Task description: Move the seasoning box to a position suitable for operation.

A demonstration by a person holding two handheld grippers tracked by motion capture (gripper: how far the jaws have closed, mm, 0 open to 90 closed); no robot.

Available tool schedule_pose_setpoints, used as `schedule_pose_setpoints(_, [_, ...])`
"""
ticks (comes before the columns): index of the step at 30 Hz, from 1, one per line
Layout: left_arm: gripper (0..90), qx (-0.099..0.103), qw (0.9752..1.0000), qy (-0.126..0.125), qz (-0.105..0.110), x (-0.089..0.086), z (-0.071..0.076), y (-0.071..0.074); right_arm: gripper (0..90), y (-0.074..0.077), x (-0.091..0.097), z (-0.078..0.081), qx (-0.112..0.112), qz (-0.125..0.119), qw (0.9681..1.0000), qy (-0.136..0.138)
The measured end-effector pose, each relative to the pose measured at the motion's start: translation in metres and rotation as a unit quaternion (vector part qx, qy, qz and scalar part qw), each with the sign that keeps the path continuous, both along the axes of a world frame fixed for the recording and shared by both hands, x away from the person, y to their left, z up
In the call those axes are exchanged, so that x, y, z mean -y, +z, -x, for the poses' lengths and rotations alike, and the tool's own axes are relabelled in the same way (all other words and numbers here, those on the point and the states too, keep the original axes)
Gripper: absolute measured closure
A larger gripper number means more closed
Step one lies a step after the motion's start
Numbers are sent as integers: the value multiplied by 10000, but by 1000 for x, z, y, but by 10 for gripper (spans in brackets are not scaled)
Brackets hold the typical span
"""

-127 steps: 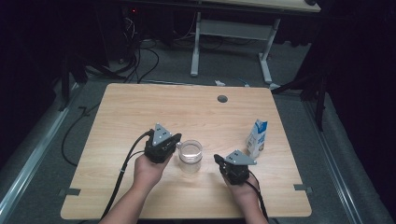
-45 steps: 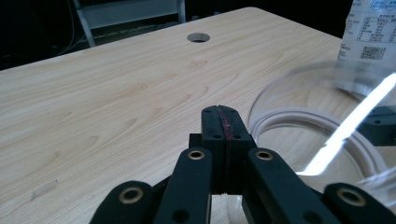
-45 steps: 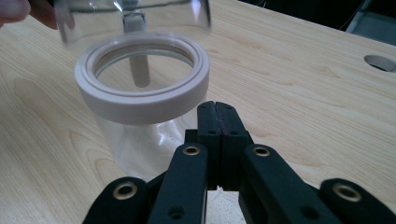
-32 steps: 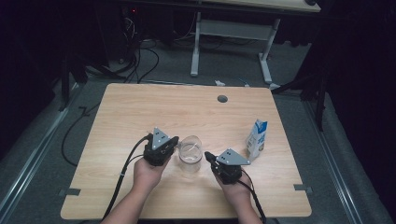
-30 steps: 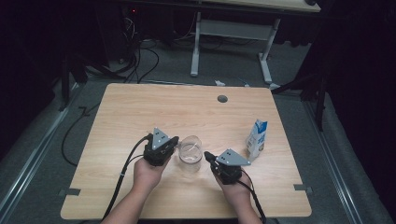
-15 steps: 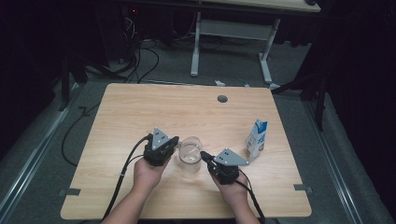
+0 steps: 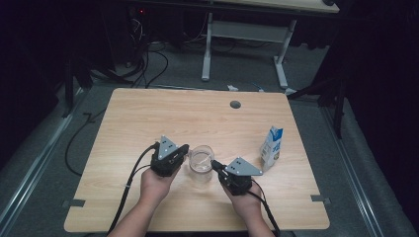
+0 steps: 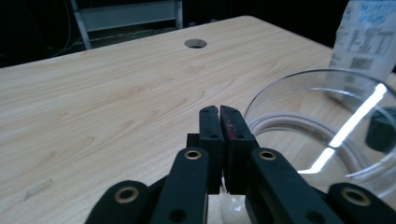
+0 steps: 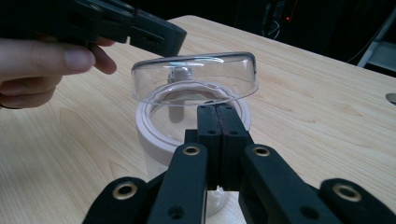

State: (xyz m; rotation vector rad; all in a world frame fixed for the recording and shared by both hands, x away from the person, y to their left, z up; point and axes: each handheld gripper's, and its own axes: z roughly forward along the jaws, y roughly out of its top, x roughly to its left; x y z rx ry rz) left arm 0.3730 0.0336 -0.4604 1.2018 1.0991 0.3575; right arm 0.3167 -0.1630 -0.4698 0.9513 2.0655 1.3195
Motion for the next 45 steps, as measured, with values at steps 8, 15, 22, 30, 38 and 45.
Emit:
schedule_pose_setpoints(8, [898,-65,9999,-6,79,-15,22,-13,900,2,0,1,16,-5,10000,5])
schedule_pose_setpoints(15, [900,-276,9989,-277,250,-10,45,-23,899,3,0,2,17,-42,10000,19])
schedule_pose_setpoints(22, [899,-289,9981,-456,280,-1,54,-21,899,3,-1,3,-4,-48,10000,35])
schedule_pose_setpoints(30, [899,-351,9974,-508,377,3,53,-19,899,3,-1,4,-14,-53,10000,42])
schedule_pose_setpoints(38, [899,-291,9974,-522,409,7,54,-17,899,2,-1,3,-33,-27,10000,30])
schedule_pose_setpoints(45, [899,-229,9975,-448,499,7,53,-15,899,-4,-5,-1,-78,28,10000,50])
